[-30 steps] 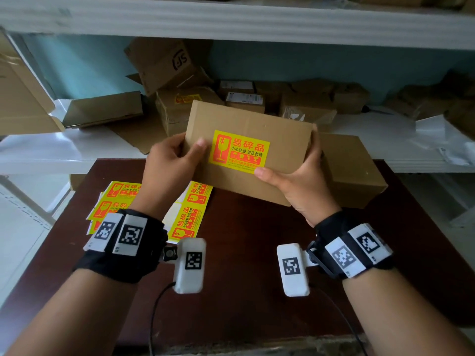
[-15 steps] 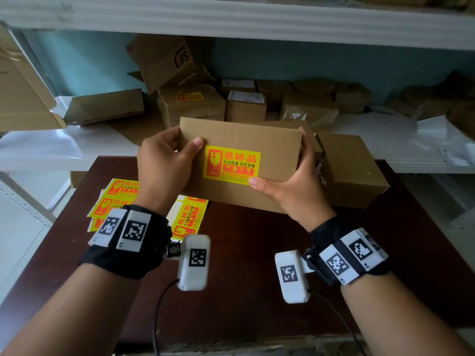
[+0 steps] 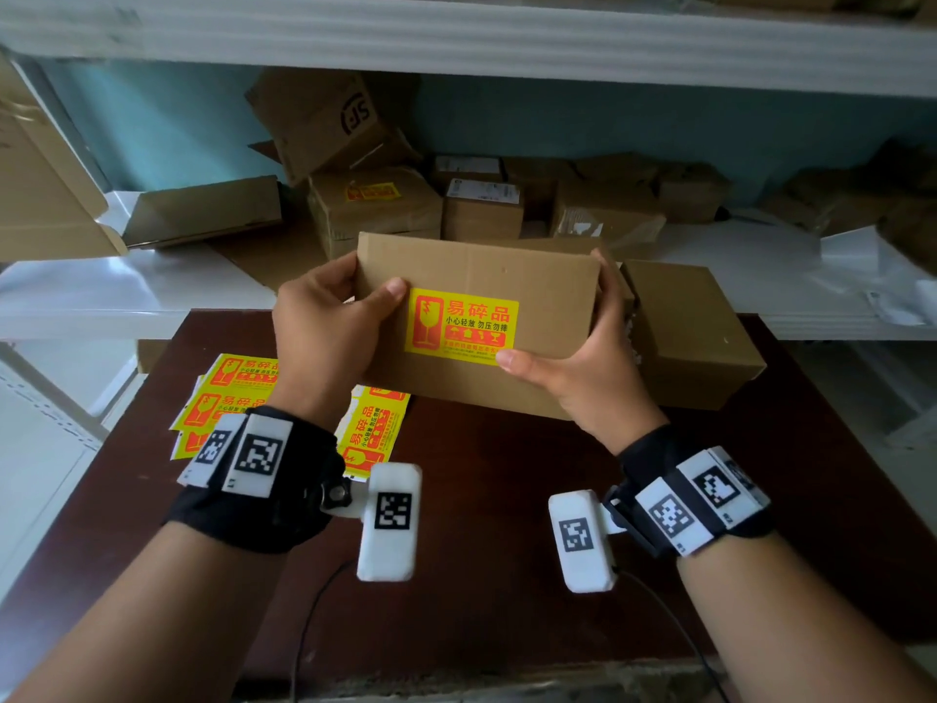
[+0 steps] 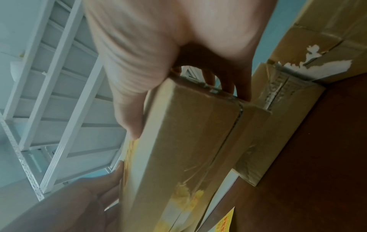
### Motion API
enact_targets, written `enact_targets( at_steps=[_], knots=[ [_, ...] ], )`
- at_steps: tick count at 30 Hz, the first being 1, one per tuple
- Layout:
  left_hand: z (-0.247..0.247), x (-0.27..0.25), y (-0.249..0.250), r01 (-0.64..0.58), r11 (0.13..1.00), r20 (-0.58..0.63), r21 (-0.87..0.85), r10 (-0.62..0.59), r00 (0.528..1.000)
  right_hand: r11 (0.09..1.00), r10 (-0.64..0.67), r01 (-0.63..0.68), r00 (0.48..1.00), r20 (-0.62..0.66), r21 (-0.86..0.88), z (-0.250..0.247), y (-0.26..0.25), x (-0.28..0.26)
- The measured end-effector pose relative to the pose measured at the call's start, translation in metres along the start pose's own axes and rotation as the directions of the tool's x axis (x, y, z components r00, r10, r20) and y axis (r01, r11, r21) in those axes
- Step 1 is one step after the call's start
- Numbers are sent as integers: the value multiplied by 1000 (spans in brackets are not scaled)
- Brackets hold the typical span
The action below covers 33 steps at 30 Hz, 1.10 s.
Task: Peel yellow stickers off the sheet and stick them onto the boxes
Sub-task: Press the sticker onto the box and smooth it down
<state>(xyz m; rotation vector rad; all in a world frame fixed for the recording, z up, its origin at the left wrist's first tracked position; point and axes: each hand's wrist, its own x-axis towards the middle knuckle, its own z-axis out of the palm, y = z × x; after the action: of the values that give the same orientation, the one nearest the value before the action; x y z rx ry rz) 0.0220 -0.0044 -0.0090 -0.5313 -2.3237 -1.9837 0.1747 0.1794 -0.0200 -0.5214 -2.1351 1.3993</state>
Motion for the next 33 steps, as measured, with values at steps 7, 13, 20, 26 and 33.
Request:
enact_targets(
  at_steps=[7,13,20,26,33],
  knots=[
    [7,-5,4,-40,975,32,219,33,999,999,33,-33,999,-7,5,0,-1,1],
    [-8,7,3,-5,999,96,44,1,995,969,125,-127,992,25,210,-13,2,10],
    [-28,8,15,221,973,546,-64,-151,824,839,285,-254,958,9,481,-16,5,20],
    [-30,13,11,373,866,478,-334,-185,859,689,338,-402,914,224,602,-3,5,13],
    [-19,19,-20,409,857,453,-314,-243,858,599,428,-516,852,300,612,25,4,7]
  ],
)
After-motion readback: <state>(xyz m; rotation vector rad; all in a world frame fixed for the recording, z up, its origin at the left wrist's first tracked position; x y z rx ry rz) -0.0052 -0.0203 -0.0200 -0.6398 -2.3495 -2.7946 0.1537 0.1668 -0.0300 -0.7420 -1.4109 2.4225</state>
